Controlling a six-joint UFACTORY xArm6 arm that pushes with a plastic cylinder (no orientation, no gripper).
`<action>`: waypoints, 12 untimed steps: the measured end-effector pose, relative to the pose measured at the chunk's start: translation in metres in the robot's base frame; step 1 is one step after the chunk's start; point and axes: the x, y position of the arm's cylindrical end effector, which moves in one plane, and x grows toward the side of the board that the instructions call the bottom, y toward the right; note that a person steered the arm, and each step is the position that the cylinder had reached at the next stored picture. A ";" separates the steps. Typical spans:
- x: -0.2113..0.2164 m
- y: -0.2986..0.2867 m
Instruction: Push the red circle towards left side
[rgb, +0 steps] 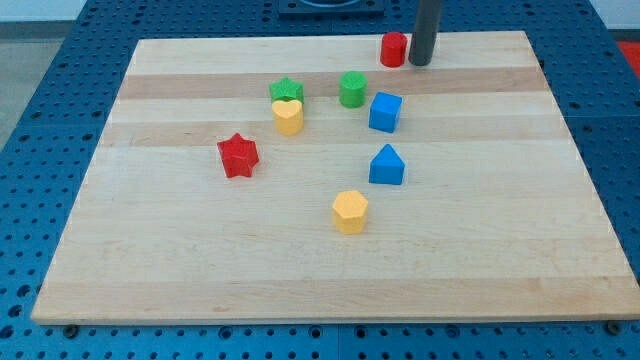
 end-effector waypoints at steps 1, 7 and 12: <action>0.000 -0.022; -0.027 -0.097; -0.027 -0.163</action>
